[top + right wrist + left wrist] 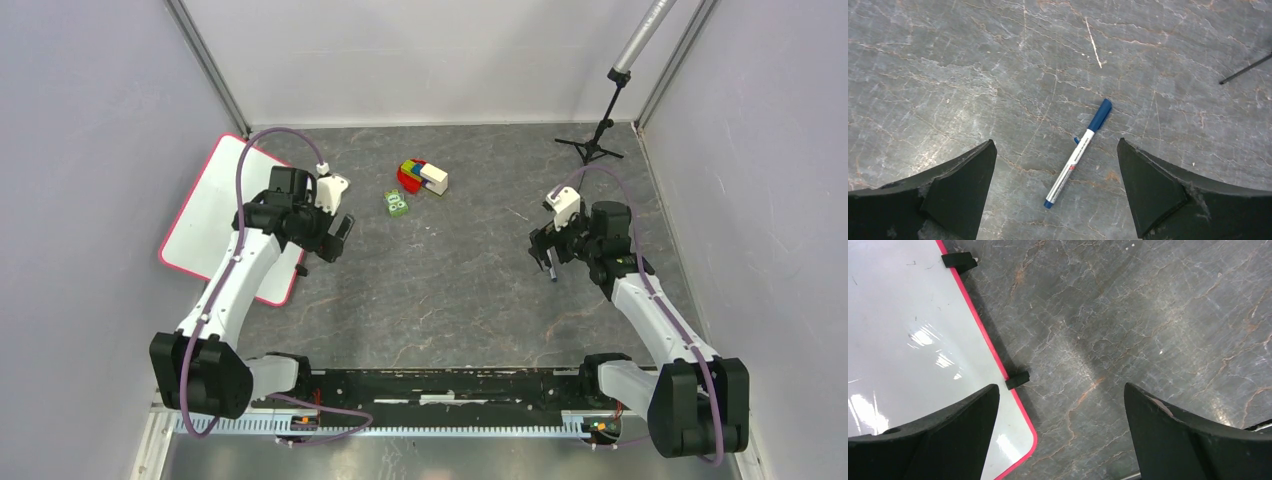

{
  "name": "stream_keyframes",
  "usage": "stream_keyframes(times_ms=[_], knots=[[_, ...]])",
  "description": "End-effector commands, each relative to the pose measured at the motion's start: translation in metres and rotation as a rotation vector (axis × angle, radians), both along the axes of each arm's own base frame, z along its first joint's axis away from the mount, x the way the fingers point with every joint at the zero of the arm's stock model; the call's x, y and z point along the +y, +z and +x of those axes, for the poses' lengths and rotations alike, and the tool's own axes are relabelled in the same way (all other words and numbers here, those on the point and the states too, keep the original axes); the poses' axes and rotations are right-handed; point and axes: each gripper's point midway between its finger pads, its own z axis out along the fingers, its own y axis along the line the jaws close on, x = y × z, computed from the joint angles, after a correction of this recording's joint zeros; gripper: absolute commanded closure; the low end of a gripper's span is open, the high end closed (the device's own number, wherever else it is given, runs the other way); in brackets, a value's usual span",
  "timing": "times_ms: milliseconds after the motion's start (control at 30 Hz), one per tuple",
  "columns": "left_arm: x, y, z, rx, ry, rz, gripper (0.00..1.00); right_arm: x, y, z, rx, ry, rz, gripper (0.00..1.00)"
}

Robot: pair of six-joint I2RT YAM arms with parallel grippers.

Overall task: Write a sentence on the whiteboard
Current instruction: Move the whiteboard to the center of the board.

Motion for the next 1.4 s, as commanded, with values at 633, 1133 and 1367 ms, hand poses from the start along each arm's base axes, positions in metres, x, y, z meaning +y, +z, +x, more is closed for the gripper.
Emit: stream_keyframes(times_ms=[633,1133,1367], knots=[[0.061,-0.035,0.021,0.099,-0.82,0.521,0.13,0.013,-0.005,-0.011,0.016,0.103,0.015,0.03],[0.06,-0.099,-0.013,0.239,-1.108,0.47,0.39,0.014,-0.01,-0.015,0.036,0.121,0.01,0.03],[0.071,-0.119,-0.017,0.281,-1.141,0.523,0.47,0.015,-0.012,-0.016,0.047,0.132,0.014,0.03]])
